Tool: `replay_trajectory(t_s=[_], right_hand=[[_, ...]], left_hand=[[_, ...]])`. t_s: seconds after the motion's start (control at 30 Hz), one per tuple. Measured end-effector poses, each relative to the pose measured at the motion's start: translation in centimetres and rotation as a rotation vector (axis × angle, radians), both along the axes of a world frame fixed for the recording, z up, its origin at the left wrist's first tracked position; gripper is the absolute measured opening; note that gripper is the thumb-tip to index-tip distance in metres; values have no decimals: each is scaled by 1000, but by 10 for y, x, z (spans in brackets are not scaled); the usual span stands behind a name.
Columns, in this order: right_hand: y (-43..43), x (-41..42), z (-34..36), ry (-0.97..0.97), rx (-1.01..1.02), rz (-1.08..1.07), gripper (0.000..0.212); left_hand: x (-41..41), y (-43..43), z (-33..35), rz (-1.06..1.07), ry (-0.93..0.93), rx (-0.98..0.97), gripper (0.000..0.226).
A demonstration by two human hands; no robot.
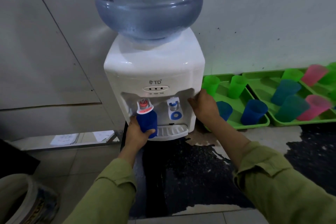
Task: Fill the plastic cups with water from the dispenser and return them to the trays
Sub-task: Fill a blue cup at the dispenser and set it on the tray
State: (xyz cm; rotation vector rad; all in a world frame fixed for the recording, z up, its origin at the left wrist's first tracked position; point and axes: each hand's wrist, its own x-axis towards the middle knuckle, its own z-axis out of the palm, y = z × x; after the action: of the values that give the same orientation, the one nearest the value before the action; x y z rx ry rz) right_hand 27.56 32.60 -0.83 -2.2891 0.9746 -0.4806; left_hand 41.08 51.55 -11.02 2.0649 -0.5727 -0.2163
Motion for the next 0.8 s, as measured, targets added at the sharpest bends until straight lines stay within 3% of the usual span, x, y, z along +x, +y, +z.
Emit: replay_trajectory(t_s=[0.07,0.17,0.27,0.33,0.47,0.6,0.8], right_hand=[[7,-3,4,74,-43,-21,39],[22,-8,8,338,-171,29,42],[40,-9,18,479,-194,129,30],[52,-4,25,397,-107,231,26],[72,14,41,145,236,374,43],[80,29,49,17,274,346,44],[81,38,35,6,405,268,29]], left_hand=[[0,0,0,-3,1,0,75],[0,0,0,-4,-1,6,76],[0,-1,-1,11,38,-6,78],[0,-1,-1,12,73,-30,77],[-3,-1,1,5,74,-63,75],[-6,0,3,-4,66,-108,77],[-6,1,3,2,121,-119,80]])
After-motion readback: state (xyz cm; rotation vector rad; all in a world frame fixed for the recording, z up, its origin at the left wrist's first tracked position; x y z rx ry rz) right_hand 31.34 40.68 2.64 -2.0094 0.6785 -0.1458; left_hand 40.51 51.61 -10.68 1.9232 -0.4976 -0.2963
